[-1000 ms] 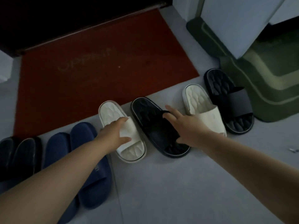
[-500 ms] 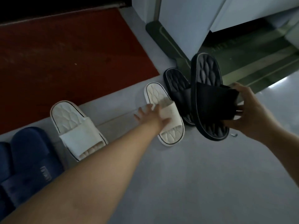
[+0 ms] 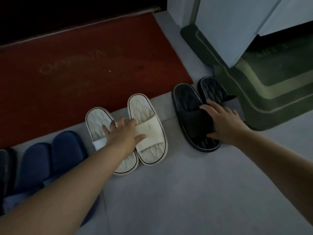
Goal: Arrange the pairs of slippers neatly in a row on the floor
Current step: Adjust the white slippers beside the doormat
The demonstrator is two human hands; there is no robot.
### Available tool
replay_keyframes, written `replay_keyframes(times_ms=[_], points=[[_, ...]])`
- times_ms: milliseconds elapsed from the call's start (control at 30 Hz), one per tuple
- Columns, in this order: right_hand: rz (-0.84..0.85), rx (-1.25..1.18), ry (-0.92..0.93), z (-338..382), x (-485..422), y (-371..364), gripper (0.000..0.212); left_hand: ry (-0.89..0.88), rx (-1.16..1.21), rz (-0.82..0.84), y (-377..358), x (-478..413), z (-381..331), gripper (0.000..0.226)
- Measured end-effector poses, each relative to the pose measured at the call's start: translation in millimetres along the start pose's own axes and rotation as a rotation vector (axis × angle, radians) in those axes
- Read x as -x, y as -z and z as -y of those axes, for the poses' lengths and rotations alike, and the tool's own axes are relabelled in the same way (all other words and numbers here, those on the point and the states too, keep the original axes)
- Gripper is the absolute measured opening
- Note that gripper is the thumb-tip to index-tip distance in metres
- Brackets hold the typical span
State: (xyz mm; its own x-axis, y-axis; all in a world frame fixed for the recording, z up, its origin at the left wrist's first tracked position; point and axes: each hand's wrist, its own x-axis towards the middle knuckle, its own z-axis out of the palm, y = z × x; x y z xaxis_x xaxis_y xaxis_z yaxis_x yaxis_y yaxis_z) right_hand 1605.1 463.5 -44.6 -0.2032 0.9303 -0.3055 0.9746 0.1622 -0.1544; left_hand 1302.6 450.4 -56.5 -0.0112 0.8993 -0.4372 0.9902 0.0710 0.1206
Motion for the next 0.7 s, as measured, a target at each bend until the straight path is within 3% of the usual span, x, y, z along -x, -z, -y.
replay_keyframes(times_ms=[67,200,333,467,700], points=[[0.033,0.11,0.027,-4,-5,-5,0.106,0.007,0.034,-0.004,1,4,8,0.061],[-0.073,0.021,-0.036,-26,-8,9,0.108,-0.025,0.166,0.034,5,13,25,0.077],[0.14,0.194,-0.098,-50,-14,23,0.107,-0.159,0.199,0.08,7,14,34,0.077],[0.179,0.189,0.035,-29,-24,21,0.09,-0.203,0.216,0.121,5,12,36,0.074],[0.294,0.15,0.015,-17,-25,25,0.06,-0.296,0.351,0.163,10,13,35,0.056]])
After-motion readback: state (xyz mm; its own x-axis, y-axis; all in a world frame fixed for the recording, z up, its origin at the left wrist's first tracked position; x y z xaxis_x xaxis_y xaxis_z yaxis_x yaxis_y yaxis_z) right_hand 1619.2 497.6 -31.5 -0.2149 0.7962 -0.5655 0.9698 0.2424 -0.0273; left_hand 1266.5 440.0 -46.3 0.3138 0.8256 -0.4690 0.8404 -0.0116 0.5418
